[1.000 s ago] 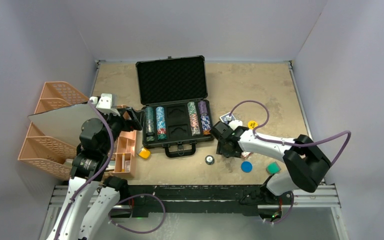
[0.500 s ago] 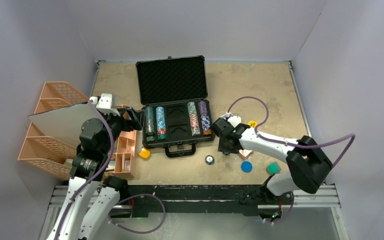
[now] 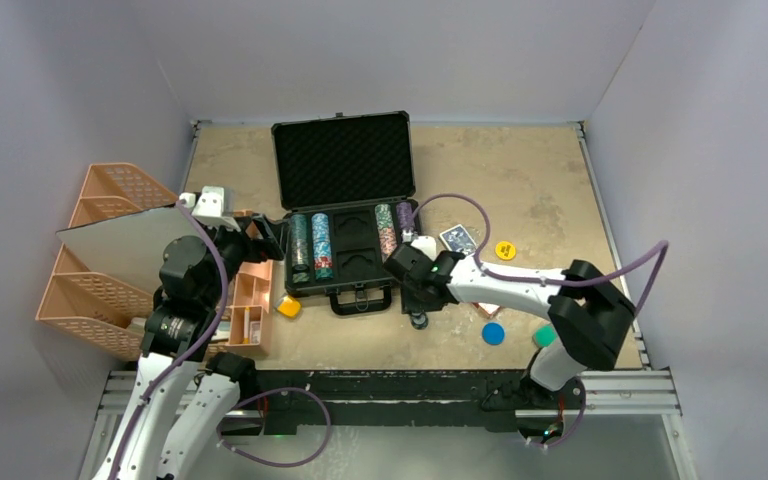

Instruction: Pack up texas hold em set

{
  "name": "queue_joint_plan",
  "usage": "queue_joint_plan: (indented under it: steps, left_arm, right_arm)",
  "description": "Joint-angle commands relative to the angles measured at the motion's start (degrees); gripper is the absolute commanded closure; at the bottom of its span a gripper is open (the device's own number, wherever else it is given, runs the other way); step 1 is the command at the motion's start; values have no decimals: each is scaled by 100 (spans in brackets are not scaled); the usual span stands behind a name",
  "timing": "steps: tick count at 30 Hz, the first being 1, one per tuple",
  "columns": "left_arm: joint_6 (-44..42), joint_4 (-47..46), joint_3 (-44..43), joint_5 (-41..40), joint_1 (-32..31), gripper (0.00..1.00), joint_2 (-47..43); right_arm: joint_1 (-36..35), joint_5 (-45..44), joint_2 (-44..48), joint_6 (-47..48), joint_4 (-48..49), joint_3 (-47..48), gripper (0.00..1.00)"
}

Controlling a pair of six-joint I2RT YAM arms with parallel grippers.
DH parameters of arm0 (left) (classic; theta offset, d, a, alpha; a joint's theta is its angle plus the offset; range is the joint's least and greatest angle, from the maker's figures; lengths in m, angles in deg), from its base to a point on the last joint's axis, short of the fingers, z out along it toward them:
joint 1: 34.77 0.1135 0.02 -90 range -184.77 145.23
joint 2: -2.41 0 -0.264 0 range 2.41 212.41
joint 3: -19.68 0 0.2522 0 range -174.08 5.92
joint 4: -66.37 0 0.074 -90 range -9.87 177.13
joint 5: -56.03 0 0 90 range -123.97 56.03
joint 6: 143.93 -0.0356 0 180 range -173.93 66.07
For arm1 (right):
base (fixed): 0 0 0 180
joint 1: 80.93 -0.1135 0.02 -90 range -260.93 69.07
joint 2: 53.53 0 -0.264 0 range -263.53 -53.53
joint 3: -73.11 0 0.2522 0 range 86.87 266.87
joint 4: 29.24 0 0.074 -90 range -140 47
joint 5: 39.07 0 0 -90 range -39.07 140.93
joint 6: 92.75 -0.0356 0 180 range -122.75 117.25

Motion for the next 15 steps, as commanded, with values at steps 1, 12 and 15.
queue_joint_plan:
  steps: [1, 12, 15]
  left_arm:
    - [52, -111, -148, 17, 53, 12, 27]
    - [43, -115, -157, -3, 62, 13, 19]
    - [43, -91, -158, -49, 62, 13, 7]
  right_arm:
    - [-111, -246, -188, -21, -399, 316, 64]
    - [-128, 100, -435, 333, -621, 529, 58]
    - [-129, 32, -472, 351, -746, 551, 58]
